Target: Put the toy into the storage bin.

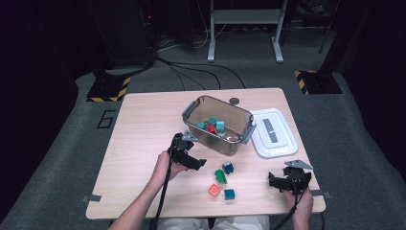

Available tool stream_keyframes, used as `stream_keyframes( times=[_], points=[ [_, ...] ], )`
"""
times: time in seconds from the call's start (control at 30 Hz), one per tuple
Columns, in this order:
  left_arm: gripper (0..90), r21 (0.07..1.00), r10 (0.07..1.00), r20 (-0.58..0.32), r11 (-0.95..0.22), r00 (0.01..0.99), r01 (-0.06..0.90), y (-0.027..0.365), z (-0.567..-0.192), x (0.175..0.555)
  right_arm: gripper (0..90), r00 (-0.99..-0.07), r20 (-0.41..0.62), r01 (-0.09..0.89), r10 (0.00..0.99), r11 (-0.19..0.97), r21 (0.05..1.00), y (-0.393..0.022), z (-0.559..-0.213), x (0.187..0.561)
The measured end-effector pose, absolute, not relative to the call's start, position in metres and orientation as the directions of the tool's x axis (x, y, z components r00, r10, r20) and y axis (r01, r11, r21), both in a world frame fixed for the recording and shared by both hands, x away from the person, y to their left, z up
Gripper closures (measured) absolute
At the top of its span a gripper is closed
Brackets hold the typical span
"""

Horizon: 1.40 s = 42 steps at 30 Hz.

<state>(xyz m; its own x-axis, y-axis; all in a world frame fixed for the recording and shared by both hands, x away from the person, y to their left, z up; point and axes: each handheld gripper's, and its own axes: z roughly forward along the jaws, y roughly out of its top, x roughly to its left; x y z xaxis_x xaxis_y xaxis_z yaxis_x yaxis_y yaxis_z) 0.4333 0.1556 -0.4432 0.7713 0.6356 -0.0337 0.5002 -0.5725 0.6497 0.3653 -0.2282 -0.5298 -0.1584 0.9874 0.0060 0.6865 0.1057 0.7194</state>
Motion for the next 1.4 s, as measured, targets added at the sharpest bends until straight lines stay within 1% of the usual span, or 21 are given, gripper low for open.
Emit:
stream_keyframes(
  times=[0.3,0.53,0.77,0.9,1.07,1.37,1.4],
  points=[
    [8.2,0.629,0.598,-0.068,-0.596,0.799,0.499,0.137,-0.461,0.426,0.3,-0.159,0.006,0.686,0.987,0.106,0.719,-0.228,-0.53,0.365],
    [8.1,0.63,0.559,-0.083,-0.612,0.825,0.478,0.119,-0.468,0.421,0.3,-0.158,0.006,0.687,0.987,0.106,0.719,-0.228,-0.53,0.365],
    [8.1,0.612,0.506,-0.08,-0.655,0.859,0.443,0.101,-0.474,0.416,0.3,-0.158,0.006,0.687,0.987,0.106,0.719,-0.228,-0.53,0.365],
    [9.4,0.603,0.488,-0.09,-0.667,0.868,0.438,0.094,-0.479,0.413,0.3,-0.159,0.006,0.687,0.987,0.106,0.719,-0.228,-0.53,0.365],
    [10.6,0.599,0.476,-0.08,-0.679,0.876,0.424,0.089,-0.48,0.412,0.3,-0.158,0.006,0.687,0.987,0.106,0.719,-0.228,-0.53,0.365],
    [16.7,0.582,0.468,-0.066,-0.7,0.881,0.415,0.083,-0.488,0.41,0.3,-0.159,0.006,0.686,0.987,0.106,0.72,-0.228,-0.53,0.365],
    [19.1,0.579,0.466,-0.062,-0.703,0.882,0.412,0.083,-0.489,0.409,0.3,-0.159,0.006,0.687,0.987,0.106,0.719,-0.228,-0.53,0.365]
  ],
)
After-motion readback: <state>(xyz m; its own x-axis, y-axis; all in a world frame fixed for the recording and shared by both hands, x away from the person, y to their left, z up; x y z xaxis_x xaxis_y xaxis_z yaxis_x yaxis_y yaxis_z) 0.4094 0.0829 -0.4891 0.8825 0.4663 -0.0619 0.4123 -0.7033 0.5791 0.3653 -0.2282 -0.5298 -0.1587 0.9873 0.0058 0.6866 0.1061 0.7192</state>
